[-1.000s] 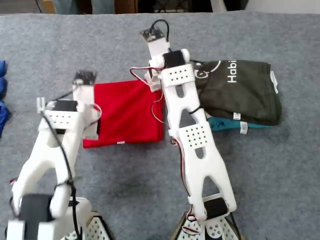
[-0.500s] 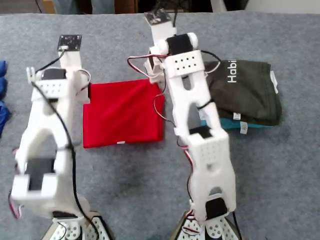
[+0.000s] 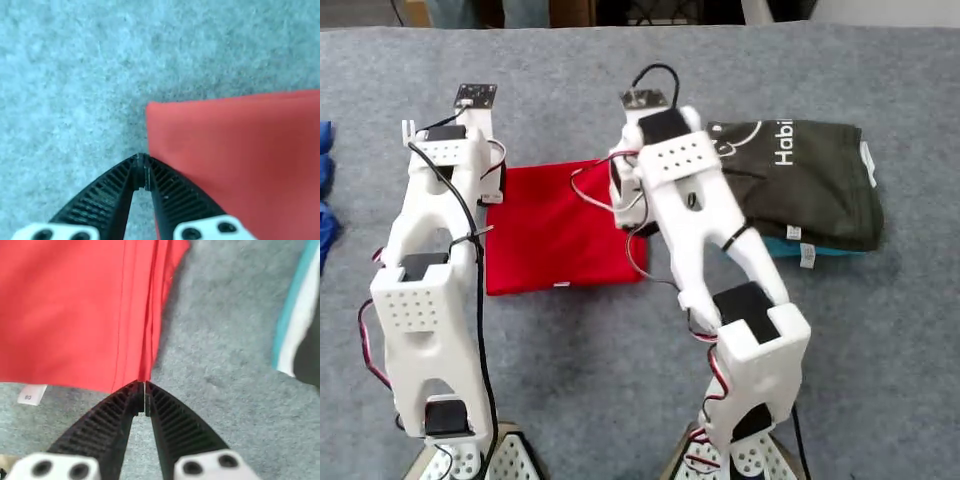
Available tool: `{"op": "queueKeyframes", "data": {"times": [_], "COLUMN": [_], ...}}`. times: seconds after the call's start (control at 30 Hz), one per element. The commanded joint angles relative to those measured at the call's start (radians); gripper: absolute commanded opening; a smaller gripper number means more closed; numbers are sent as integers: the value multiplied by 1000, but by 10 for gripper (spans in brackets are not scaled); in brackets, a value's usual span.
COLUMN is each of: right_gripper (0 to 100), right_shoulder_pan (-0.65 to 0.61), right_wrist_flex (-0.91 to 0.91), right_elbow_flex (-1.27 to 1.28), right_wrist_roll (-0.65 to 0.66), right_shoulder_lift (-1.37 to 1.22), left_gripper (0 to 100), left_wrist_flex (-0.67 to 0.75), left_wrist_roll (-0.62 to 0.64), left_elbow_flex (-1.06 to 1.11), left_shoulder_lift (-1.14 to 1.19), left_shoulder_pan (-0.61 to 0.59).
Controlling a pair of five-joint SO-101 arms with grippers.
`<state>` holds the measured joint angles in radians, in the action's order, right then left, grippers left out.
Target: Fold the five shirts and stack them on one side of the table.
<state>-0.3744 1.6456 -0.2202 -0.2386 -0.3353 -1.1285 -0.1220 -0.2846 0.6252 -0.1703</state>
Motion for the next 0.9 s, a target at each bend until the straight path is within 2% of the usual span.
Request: {"op": "queueKeyframes", "data": {"times": [0.0,0.17,0.37,0.67,0.87], "right_gripper": [18,17,14,14,14], "right_shoulder_pan": [-18,-5,-9,-66,-3], "right_wrist_flex": [-35,-117,-189,-290,-365], "right_elbow_flex": [47,131,182,240,314], "right_wrist_roll": [-14,-64,-63,-69,-61], "right_shoulder_lift": [61,62,67,10,-67], "left_gripper": [29,29,29,29,29], "left_wrist_flex": [12,12,15,17,17], "left_wrist_roll": [-12,-12,-12,-12,-11], "left_elbow_flex": [-67,-71,-71,-68,-65], "left_shoulder_lift": [-8,-14,-6,-3,-3], "left_shoulder_pan": [-10,-2,-2,12,13]}}
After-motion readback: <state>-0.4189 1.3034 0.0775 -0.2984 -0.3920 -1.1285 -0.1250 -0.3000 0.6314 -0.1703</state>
